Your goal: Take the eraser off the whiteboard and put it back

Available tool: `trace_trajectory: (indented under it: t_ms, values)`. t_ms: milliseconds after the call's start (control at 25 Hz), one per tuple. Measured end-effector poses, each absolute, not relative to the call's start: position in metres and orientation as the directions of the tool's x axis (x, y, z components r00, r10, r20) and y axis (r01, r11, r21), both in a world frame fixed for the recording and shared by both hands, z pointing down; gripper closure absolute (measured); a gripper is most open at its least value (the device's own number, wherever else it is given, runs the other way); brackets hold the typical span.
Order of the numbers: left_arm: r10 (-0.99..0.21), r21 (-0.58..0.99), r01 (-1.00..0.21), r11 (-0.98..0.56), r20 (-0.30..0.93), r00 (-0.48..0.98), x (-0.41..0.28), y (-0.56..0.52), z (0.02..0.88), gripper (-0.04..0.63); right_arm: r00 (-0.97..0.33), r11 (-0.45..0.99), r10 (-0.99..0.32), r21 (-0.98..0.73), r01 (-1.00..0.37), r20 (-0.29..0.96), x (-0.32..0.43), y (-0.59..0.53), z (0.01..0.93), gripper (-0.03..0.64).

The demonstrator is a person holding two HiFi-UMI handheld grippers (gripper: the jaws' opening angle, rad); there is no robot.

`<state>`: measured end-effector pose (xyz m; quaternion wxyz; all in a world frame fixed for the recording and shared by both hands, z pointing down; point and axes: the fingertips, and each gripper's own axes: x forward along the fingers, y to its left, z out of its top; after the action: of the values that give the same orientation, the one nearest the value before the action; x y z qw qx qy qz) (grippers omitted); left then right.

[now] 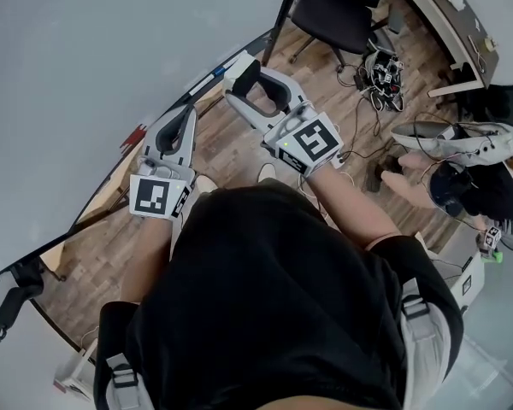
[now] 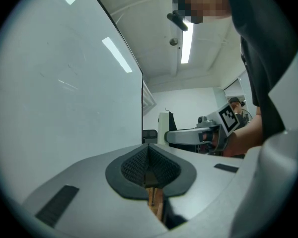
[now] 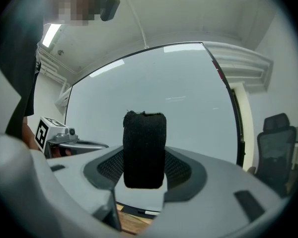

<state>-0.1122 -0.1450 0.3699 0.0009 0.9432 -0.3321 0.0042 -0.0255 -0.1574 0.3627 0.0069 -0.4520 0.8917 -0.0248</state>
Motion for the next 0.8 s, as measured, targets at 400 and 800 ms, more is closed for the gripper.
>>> trace_trajectory:
  t_ms: [400, 800]
  values:
    - [-0.574, -0.027, -0.574, -0.819, 0.014, 0.819, -0.016, -0.128, 0.361, 0.600, -0.543, 0.543, -0.840, -0.041, -0.839, -0.014, 0.066, -0.138, 0.358, 0.394]
    - [-0.589, -0.006, -0.589, -0.808, 0.001, 0.808, 0.076, -0.138, 0.356, 0.600, -0.534, 0.534, -0.845, -0.030, -0.845, -0.008, 0.154, -0.153, 0.362, 0.394]
